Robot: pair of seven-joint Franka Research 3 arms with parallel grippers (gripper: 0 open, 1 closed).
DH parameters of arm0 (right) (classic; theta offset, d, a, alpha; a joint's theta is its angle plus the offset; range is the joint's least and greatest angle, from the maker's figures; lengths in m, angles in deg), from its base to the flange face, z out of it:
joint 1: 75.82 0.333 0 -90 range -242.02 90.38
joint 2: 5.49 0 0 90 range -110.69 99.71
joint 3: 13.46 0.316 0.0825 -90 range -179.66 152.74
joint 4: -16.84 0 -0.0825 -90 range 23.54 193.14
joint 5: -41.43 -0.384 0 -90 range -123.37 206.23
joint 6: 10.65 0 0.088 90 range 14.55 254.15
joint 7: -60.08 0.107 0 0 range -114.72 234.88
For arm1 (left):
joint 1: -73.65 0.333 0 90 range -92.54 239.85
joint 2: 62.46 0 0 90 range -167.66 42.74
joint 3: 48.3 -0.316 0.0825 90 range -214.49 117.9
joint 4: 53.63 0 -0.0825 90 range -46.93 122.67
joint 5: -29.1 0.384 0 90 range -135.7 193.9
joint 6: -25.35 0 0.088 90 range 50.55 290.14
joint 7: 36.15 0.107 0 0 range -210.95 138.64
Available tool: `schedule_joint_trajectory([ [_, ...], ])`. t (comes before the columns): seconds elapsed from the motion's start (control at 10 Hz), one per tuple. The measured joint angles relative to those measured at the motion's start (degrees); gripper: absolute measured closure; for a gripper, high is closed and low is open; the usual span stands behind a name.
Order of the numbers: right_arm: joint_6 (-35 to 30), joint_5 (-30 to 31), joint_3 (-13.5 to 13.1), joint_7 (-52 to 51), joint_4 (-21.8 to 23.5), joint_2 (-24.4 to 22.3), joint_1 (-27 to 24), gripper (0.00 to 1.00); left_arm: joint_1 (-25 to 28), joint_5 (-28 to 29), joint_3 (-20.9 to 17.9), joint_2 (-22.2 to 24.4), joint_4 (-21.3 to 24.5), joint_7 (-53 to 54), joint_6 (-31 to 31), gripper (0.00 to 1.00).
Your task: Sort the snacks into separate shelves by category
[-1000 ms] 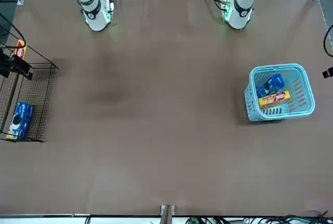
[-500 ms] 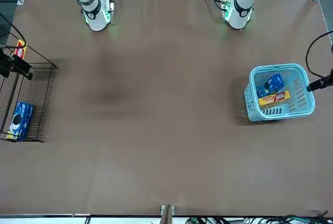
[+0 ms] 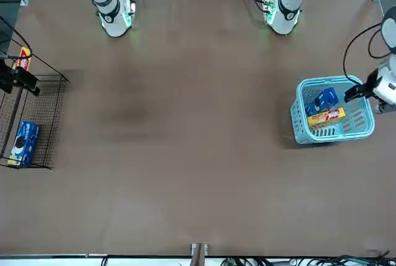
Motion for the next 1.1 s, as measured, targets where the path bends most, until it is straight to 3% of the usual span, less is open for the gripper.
schedule_joint_trajectory([
  [0.2, 0.0, 0.0, 0.0, 0.0, 0.0, 0.06, 0.0, 0.0, -0.05, -2.83, 1.52, 1.32, 4.08, 0.0, 3.72, 0.03],
  [0.7, 0.0, 0.0, -0.01, 0.0, 0.0, 0.09, -0.01, 0.0, 0.09, -3.32, 2.3, -0.15, 9.86, 2.48, 10.38, 0.04],
  [1.1, -0.06, 0.0, -0.05, 0.0, 0.0, 0.09, -0.03, 0.0, 0.12, -3.32, 2.29, -0.25, 11.63, 3.06, 10.8, 0.09],
])
